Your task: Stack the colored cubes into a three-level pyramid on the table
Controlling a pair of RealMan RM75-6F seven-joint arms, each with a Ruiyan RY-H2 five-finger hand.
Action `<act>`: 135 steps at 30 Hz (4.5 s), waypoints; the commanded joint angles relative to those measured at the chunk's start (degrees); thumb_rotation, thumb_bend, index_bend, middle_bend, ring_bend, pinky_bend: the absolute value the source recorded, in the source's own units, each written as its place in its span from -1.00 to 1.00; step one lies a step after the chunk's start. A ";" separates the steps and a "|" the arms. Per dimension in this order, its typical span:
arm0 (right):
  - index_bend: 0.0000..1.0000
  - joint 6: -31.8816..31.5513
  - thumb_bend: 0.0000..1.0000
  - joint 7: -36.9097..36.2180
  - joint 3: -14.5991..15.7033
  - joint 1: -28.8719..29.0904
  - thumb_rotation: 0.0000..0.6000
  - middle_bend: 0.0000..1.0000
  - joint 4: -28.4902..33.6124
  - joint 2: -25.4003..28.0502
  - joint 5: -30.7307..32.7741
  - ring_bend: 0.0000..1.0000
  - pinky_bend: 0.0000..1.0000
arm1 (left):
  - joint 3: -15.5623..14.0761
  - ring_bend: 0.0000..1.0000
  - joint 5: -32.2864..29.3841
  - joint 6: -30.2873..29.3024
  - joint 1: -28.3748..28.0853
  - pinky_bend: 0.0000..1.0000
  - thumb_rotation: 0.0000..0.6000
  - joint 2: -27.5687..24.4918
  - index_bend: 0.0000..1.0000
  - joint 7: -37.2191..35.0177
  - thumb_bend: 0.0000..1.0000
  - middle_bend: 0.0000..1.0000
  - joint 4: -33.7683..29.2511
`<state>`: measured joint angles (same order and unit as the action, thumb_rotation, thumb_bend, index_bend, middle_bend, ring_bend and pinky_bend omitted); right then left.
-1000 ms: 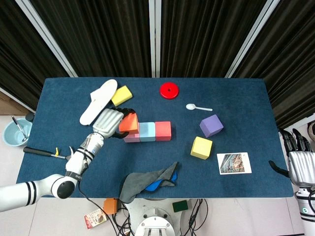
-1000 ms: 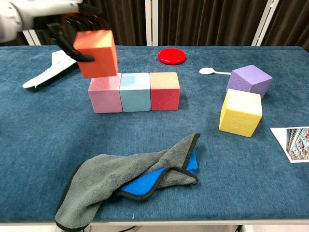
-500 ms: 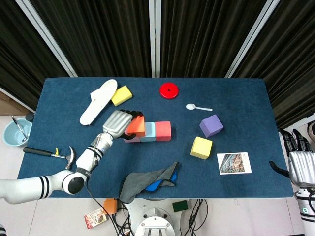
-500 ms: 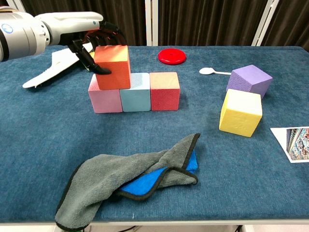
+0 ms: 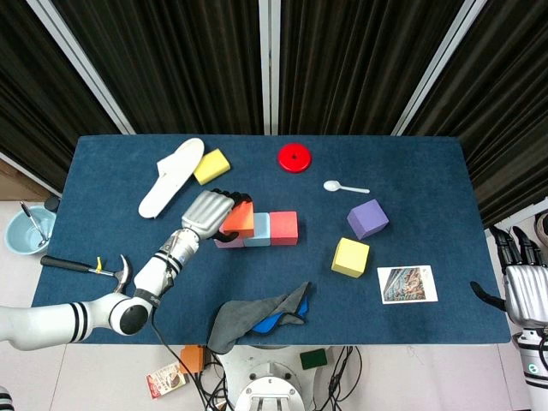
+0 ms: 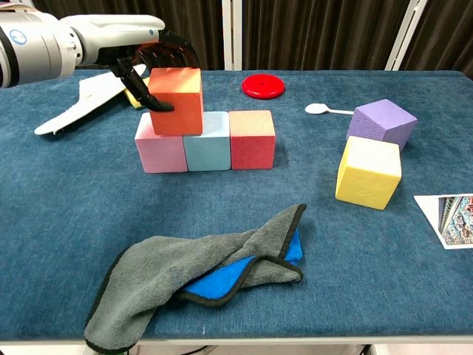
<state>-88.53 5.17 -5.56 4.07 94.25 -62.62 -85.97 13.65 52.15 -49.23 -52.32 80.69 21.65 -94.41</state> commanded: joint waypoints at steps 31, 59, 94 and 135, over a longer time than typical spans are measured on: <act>-0.99 0.29 -0.75 -0.22 -0.09 -0.27 1.00 -0.76 -0.35 -0.08 0.41 -0.93 -0.68 | -2.15 -0.30 -1.89 -0.38 -1.78 -0.42 1.00 0.63 -0.32 -1.19 -0.39 -0.25 1.18; -0.99 0.25 -0.73 -0.94 -0.28 -0.35 1.00 -0.76 -0.34 0.15 0.38 -0.93 -0.81 | -3.04 -0.47 -2.00 -2.43 -2.05 -0.44 0.87 0.89 -0.55 0.48 -0.56 -0.54 0.92; -0.99 11.82 -0.72 -2.52 1.91 6.09 1.00 -0.62 2.67 2.42 -3.61 -0.92 -0.73 | -3.56 -0.81 3.47 -16.90 5.89 -0.61 0.92 -8.64 -0.79 0.69 -0.65 -0.95 -11.21; -0.93 28.23 -0.95 7.21 2.63 32.26 1.00 -0.67 -18.13 -22.51 -13.92 -0.92 -0.78 | -5.51 -0.81 15.35 -24.48 22.71 -0.62 0.98 -13.90 -0.77 -13.55 -0.66 -0.92 -11.35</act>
<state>-60.34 12.01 -2.94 36.05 75.78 -84.85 -99.71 8.10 67.47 -73.73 -29.64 66.81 8.15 -105.76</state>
